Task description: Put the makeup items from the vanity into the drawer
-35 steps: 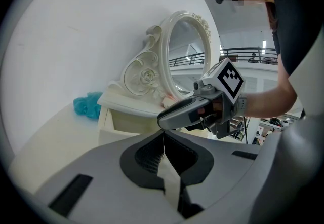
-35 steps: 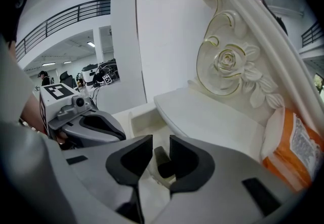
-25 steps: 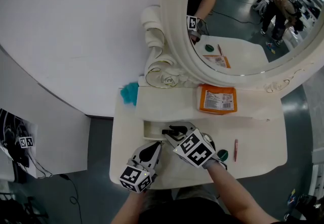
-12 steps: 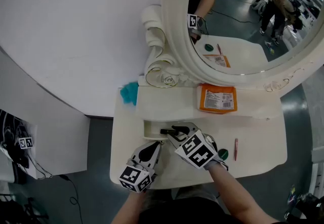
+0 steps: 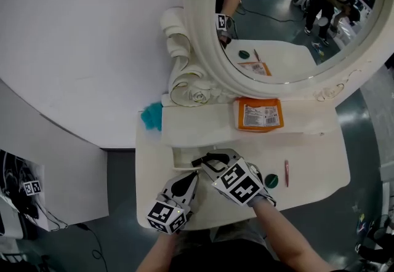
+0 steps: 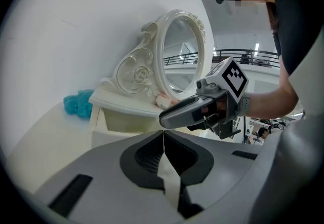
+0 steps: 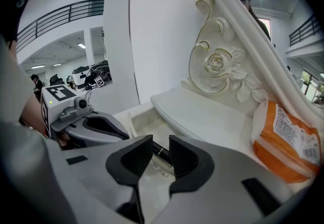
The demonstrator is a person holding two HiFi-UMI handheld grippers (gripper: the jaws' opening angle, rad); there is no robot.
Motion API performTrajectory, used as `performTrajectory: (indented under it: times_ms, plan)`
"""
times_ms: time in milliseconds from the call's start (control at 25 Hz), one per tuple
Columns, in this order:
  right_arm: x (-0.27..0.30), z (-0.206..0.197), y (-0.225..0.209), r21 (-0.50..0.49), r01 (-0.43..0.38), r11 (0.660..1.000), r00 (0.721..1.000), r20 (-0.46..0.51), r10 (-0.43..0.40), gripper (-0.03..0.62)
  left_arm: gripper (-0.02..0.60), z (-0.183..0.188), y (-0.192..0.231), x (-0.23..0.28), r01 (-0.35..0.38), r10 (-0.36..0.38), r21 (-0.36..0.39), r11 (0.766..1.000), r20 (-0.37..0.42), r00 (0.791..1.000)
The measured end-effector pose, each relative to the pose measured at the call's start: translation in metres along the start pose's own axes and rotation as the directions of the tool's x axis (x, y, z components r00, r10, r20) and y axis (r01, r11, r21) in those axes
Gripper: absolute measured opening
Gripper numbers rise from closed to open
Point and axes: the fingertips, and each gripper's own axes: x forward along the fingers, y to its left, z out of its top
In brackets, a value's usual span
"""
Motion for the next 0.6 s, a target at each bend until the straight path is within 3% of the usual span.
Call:
performTrajectory:
  times_ms: [200,600]
  plan:
    - [-0.006,-0.001,0.001,0.037,0.049,0.998,0.998,0.029,-0.050,0.104,0.016,0.000,-0.005,0.002,0.060,-0.060,0.011,0.998,-0.013,0.998]
    - [-0.020,-0.009,0.007,0.125,0.098,0.987,0.989,0.096,-0.111,0.035,0.017,-0.005,-0.019,0.003,0.143,-0.142,0.023,0.989,-0.043,0.989]
